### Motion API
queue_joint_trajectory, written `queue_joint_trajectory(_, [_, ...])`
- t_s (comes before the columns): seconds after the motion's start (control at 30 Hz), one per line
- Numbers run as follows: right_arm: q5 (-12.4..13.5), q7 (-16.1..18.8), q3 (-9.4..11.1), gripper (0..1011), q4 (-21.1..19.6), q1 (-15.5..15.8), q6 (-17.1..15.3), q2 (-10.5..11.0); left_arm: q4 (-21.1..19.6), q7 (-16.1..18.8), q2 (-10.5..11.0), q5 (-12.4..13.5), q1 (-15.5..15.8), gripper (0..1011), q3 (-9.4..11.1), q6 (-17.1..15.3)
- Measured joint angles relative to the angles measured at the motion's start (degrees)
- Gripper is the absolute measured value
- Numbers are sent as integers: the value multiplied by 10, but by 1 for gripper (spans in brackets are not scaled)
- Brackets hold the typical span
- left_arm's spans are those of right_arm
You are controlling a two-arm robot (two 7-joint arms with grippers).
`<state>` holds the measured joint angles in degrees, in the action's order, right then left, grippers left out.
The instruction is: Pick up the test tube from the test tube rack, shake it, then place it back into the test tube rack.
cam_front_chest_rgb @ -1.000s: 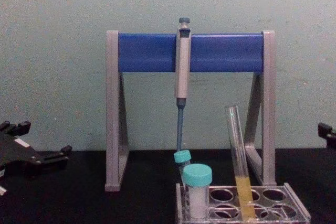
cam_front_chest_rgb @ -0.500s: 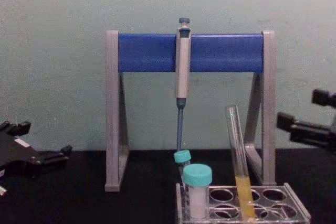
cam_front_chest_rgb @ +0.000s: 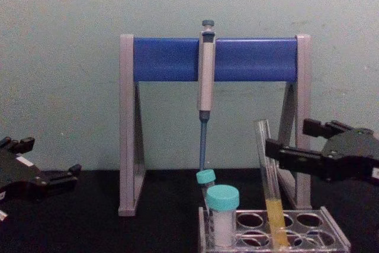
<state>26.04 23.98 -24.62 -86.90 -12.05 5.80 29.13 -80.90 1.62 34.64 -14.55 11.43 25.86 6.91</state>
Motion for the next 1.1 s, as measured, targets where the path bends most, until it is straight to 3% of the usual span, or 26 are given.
queue_joint_trajectory(0.6, [-19, 23, -6, 1000, 48, -47, -65, -39, 0, 0, 0, 0, 0, 1001, 0, 0])
queue_joint_trajectory(1.1, [-25, 33, -4, 1000, 69, -64, -84, -56, 0, 0, 0, 0, 0, 1001, 0, 0])
